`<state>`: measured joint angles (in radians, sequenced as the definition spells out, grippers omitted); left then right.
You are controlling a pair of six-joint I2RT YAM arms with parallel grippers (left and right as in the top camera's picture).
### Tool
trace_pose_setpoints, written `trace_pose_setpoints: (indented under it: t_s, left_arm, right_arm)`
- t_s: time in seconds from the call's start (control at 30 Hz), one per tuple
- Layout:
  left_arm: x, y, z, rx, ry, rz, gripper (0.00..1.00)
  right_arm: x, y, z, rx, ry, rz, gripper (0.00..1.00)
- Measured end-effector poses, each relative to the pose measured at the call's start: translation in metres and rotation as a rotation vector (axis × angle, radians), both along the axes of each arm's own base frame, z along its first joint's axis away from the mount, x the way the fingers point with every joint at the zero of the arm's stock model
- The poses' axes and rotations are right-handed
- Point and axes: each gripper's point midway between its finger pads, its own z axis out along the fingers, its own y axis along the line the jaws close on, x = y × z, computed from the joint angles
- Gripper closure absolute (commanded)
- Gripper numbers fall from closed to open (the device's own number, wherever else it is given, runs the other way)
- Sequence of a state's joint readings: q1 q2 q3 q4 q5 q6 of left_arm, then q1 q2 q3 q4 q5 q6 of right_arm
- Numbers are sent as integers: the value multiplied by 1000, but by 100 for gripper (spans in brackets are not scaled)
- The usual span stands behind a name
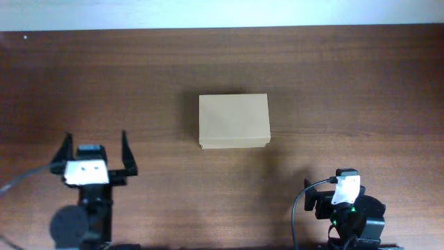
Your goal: Pack container
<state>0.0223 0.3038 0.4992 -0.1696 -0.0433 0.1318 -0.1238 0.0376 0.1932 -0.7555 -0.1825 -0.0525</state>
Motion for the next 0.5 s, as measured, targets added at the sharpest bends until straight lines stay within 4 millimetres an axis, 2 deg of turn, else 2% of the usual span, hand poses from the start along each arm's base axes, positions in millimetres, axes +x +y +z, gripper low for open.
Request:
trace_pose_setpoints:
  t_s: [0.17,0.3,0.5]
  left_arm:
    - [1,-11,-56,1,9,-63,1]
    - [-1,-16,-82,1,14,-87,1]
    - [-1,-19,-109,1,27,-102,1]
  right_arm:
    - [0,0,0,0,0,0,1]
    - [0,0,0,0,0,0,1]
    - [0,0,0,0,0,0,1]
